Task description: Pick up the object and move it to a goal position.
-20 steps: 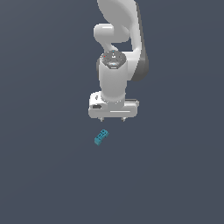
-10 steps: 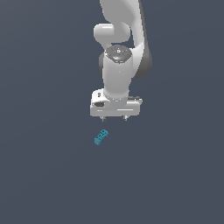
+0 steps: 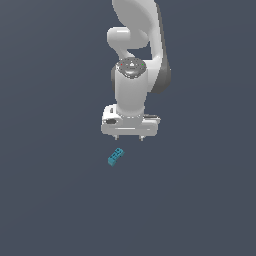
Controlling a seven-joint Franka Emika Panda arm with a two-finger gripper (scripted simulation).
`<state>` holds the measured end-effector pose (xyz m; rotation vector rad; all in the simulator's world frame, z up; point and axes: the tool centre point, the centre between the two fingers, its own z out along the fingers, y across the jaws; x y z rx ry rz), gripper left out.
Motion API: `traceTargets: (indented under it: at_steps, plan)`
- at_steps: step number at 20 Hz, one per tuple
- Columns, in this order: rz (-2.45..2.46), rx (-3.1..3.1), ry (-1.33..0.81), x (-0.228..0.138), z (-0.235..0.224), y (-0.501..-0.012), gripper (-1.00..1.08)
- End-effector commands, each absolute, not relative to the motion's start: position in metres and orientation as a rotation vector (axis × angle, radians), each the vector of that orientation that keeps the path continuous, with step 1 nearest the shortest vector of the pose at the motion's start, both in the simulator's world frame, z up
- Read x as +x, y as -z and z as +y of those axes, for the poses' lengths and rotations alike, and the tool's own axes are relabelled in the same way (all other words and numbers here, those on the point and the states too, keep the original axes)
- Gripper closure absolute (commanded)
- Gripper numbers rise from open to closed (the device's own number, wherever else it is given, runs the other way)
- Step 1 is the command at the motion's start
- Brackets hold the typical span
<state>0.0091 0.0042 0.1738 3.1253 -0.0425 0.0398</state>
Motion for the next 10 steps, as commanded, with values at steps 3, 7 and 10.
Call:
traceTargets:
  at_steps: [3,7,10]
  plan:
    - [-0.183,3.128,-0.032,0.011,-0.004,-0.159,-0.92]
    - [-0.360,3.119,-0.024,0.013,-0.014,-0.142,-0.92]
    - [-0.521,3.100,-0.017,0.014,-0.024,-0.125,-0.92]
